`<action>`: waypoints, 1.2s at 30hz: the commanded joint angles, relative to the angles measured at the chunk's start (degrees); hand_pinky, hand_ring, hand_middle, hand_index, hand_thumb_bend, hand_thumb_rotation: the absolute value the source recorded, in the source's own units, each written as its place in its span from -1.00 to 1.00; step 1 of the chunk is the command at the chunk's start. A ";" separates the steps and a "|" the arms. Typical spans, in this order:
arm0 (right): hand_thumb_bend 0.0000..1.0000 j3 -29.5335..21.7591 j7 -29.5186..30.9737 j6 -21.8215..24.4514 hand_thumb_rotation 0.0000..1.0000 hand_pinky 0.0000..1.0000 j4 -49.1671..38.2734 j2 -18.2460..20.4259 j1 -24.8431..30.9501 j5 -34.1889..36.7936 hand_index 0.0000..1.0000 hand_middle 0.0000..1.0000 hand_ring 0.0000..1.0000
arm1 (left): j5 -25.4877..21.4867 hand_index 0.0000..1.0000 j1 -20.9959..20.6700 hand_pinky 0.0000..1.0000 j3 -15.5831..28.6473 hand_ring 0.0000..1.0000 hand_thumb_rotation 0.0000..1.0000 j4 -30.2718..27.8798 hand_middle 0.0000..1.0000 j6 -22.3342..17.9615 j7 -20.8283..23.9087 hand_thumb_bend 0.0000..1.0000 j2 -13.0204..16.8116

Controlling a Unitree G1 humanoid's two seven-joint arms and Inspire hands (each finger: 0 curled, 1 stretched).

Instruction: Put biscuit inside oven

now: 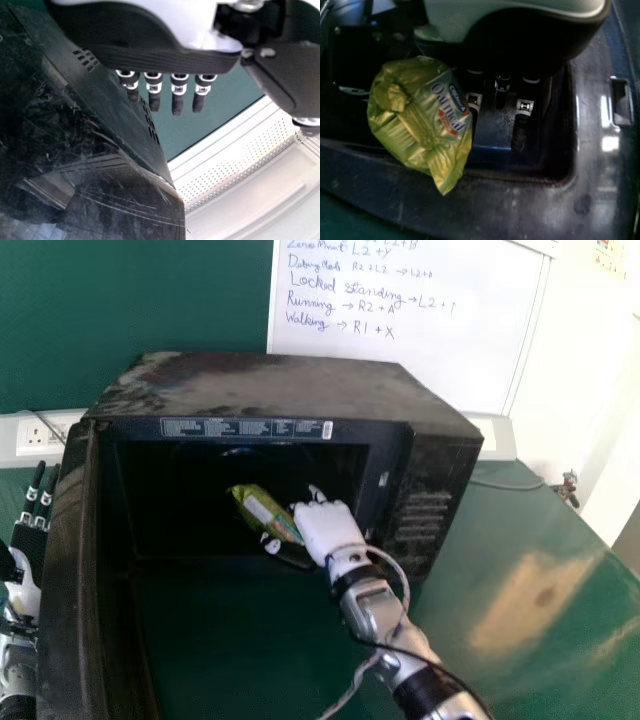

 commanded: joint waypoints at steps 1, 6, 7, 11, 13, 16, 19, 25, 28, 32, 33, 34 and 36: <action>0.04 0.59 -2.28 -1.00 -1.00 0.03 1.80 1.06 -2.59 0.77 0.09 -0.09 0.03 | -0.36 0.70 3.15 -1.00 0.00 -0.72 0.31 2.83 -0.20 0.86 -0.26 -0.71 -2.72; 0.03 1.89 -3.92 -1.66 -1.00 -0.07 6.14 2.80 -5.24 1.45 0.09 -0.12 -0.06 | -0.48 0.68 3.29 -1.00 0.00 -0.73 0.31 2.63 -0.22 1.00 -0.56 -0.72 -2.80; 0.03 2.02 -4.04 -1.76 -1.00 -0.07 6.90 3.16 -5.79 1.62 0.09 -0.11 -0.05 | -0.53 0.68 3.35 -1.00 0.00 -0.72 0.33 2.56 -0.21 1.10 -0.63 -0.72 -2.84; 0.04 2.17 -4.97 -2.63 -1.00 0.07 10.24 4.65 -8.03 2.51 0.05 -0.06 0.10 | -0.76 0.68 3.44 -1.00 0.13 -0.71 0.29 2.35 -0.22 1.40 -0.36 -0.71 -3.05; 0.04 2.20 -5.82 -3.14 -1.00 0.08 12.59 5.52 -9.44 3.13 0.05 -0.06 0.11 | -0.68 0.67 3.66 -1.00 0.07 -0.70 0.30 1.79 -0.22 1.13 -0.02 -0.70 -3.37; 0.04 2.83 -8.71 -4.04 -1.00 0.08 17.32 6.86 -11.91 3.31 0.08 -0.08 0.11 | -0.48 0.70 3.63 -1.00 -0.03 -0.69 0.45 2.02 -0.19 0.63 -0.57 -0.72 -3.35; 0.03 3.98 -10.77 -4.36 -1.00 0.02 21.94 8.10 -14.47 3.20 0.10 -0.12 -0.02 | -0.43 0.66 3.67 -1.00 -0.05 -0.70 0.36 1.90 -0.20 0.50 -0.24 -0.70 -3.48; 0.04 4.83 -11.13 -4.72 -1.00 0.03 27.25 9.82 -17.86 4.53 0.08 -0.12 -0.02 | -0.46 0.69 3.64 -1.00 -0.08 -0.68 0.59 1.77 -0.18 0.01 -0.42 -0.72 -3.79; 0.04 5.03 -11.49 -4.88 -1.00 0.06 29.20 10.38 -18.92 5.05 0.06 -0.08 0.05 | -0.25 0.69 3.68 -1.00 -0.21 -0.68 0.59 1.69 -0.19 -0.59 -0.53 -0.71 -3.87; 0.03 5.03 -13.14 -6.00 -1.00 0.05 30.94 10.58 -19.50 5.84 0.09 -0.11 0.00 | -0.27 0.69 3.80 -1.00 -0.31 -0.69 0.60 1.48 -0.18 -0.65 -0.14 -0.71 -4.00; 0.03 5.08 -13.51 -6.22 -1.00 0.02 31.30 10.60 -19.62 5.99 0.09 -0.13 -0.03 | -0.33 0.68 3.77 -1.00 -0.30 -0.69 0.57 1.57 -0.18 -0.46 -0.12 -0.71 -3.94; 0.03 5.20 -13.76 -6.37 -1.00 -0.02 31.62 10.61 -19.77 6.06 0.09 -0.13 -0.06 | -0.35 0.68 3.77 -1.00 -0.30 -0.68 0.56 1.57 -0.17 -0.22 0.09 -0.71 -3.88; 0.03 5.53 -14.25 -6.65 -1.00 -0.02 32.14 10.56 -20.00 6.01 0.10 -0.12 -0.03 | -0.37 0.67 3.85 -1.00 -0.29 -0.68 0.52 1.28 -0.18 -0.14 0.57 -0.70 -3.98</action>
